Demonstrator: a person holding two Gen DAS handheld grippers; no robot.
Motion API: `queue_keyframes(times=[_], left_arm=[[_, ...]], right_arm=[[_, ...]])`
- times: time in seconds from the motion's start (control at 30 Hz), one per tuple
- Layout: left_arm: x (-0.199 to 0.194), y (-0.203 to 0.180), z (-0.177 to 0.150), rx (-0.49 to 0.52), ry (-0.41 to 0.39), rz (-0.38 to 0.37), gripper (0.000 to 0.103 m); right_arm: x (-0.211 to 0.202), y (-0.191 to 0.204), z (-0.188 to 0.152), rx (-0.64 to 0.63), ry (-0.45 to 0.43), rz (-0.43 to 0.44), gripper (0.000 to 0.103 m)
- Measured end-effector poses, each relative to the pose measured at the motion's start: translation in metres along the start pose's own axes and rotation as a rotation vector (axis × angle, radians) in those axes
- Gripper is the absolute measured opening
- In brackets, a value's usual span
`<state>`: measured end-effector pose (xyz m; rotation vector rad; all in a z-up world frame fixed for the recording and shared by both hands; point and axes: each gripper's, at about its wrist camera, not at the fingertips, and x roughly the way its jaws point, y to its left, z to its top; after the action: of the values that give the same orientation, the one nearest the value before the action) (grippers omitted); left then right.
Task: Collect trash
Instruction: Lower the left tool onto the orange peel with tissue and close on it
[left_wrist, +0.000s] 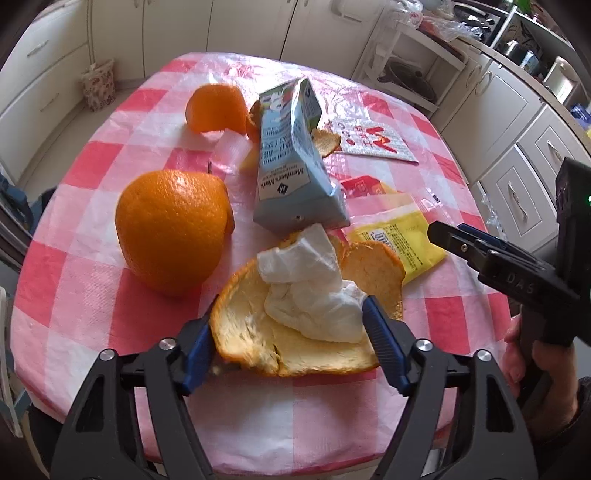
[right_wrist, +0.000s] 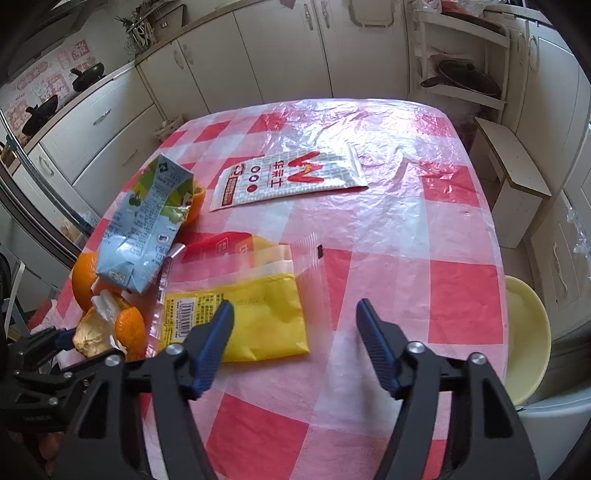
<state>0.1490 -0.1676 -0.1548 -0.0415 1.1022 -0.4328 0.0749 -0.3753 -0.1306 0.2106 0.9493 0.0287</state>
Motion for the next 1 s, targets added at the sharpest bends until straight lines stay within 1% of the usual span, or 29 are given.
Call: queue_keyframes(times=[0.03,0.07,0.1,0.17,0.2,0.27,0.33,0.37,0.43,0.47,0.5,0.57,0.63,0.7,0.77,0.83,0.87,0.9,0.93,0.97,1.0], left_arm=[[0.001,-0.001,0.0,0.018,-0.005,0.008,0.06],[0.001,-0.002,0.0,0.025,-0.004,0.003,0.054],[0.001,-0.002,0.0,0.027,-0.006,-0.002,0.05],[0.002,0.001,0.003,0.02,0.002,-0.036,0.039],[0.001,0.001,0.003,0.018,0.0,-0.045,0.036],[-0.004,0.001,0.002,0.027,-0.007,-0.054,0.027],[-0.009,0.0,0.001,0.038,-0.016,-0.064,0.025],[-0.013,-0.001,0.001,0.041,-0.024,-0.067,0.024],[-0.023,0.0,0.002,0.04,-0.044,-0.072,0.024],[-0.028,0.001,0.002,0.037,-0.052,-0.079,0.024],[-0.032,0.002,0.003,0.035,-0.059,-0.082,0.024],[-0.038,0.005,0.003,0.044,-0.054,-0.09,0.024],[-0.034,0.008,0.004,0.063,-0.025,-0.066,0.024],[-0.03,0.016,0.004,0.053,-0.007,-0.028,0.025],[-0.034,0.024,0.003,0.05,-0.026,0.007,0.04],[-0.047,0.027,0.001,0.068,-0.069,0.057,0.049],[-0.052,0.026,0.001,0.086,-0.086,0.081,0.053],[-0.058,0.026,0.001,0.106,-0.104,0.099,0.055],[-0.063,0.024,0.0,0.122,-0.117,0.102,0.055],[-0.066,0.023,0.001,0.137,-0.12,0.092,0.055],[-0.067,0.019,0.001,0.158,-0.116,0.071,0.055]], right_arm=[[0.001,0.002,0.001,-0.006,-0.001,-0.001,0.068],[0.002,0.003,0.001,-0.01,0.0,-0.008,0.068],[0.005,0.005,0.002,-0.021,0.003,-0.02,0.068],[0.01,0.009,0.0,-0.046,0.012,-0.041,0.068],[0.012,0.011,-0.001,-0.056,0.021,-0.044,0.068],[0.015,0.018,-0.004,-0.103,0.019,-0.079,0.068],[0.018,0.032,-0.007,-0.18,0.014,-0.12,0.054],[0.017,0.036,-0.009,-0.202,0.009,-0.124,0.044],[0.016,0.038,-0.009,-0.216,0.0,-0.147,0.03],[0.016,0.035,-0.008,-0.207,0.003,-0.148,0.016],[0.016,0.03,-0.006,-0.184,0.006,-0.134,0.007],[0.013,0.021,-0.004,-0.137,0.004,-0.099,0.004],[0.012,0.018,-0.004,-0.124,0.006,-0.087,0.004],[0.01,0.017,-0.003,-0.111,0.008,-0.071,0.004],[0.009,0.016,-0.003,-0.099,0.011,-0.052,0.004],[0.008,0.015,-0.002,-0.089,0.006,-0.047,0.006],[0.007,0.014,-0.001,-0.082,0.002,-0.04,0.023],[0.005,0.015,0.0,-0.075,-0.01,-0.033,0.051],[0.002,0.016,0.0,-0.073,-0.03,-0.033,0.059],[0.0,0.017,0.001,-0.081,-0.039,-0.031,0.061],[0.0,0.02,0.003,-0.089,-0.038,-0.031,0.061]])
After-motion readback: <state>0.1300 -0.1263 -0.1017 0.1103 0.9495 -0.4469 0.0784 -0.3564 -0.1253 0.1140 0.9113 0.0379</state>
